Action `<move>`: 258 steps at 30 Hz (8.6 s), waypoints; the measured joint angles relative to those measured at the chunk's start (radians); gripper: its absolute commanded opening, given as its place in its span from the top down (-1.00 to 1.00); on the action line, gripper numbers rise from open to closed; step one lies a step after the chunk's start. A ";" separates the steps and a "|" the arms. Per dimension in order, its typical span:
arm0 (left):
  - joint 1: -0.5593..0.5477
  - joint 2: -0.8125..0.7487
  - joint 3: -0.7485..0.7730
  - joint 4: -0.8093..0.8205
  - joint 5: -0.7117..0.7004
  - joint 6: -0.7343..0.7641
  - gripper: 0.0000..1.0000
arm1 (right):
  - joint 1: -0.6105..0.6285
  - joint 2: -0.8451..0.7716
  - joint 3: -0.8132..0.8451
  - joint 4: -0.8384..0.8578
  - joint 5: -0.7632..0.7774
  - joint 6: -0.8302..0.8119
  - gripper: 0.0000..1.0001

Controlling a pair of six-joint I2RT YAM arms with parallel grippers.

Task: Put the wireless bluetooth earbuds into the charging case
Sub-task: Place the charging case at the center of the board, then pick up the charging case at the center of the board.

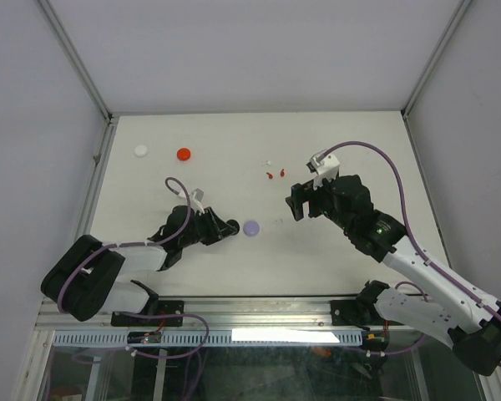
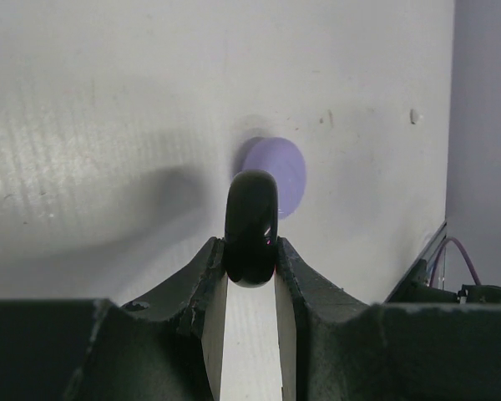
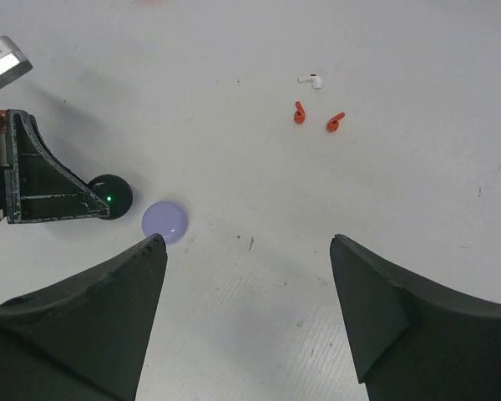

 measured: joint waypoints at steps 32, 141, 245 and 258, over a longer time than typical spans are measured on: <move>-0.058 -0.125 0.176 -0.502 -0.341 0.044 -0.24 | 0.000 -0.003 0.000 0.000 0.031 -0.001 -0.65; -0.111 -0.138 0.465 -0.436 0.244 1.774 0.09 | -0.099 0.395 0.297 -0.101 -0.571 0.084 -0.63; -0.140 -0.020 0.163 0.825 0.177 0.127 0.35 | -0.202 0.232 -0.097 0.959 -0.976 0.554 1.00; -0.145 -0.005 0.174 0.847 0.201 0.095 1.00 | -0.196 0.233 -0.097 0.974 -1.004 0.542 0.48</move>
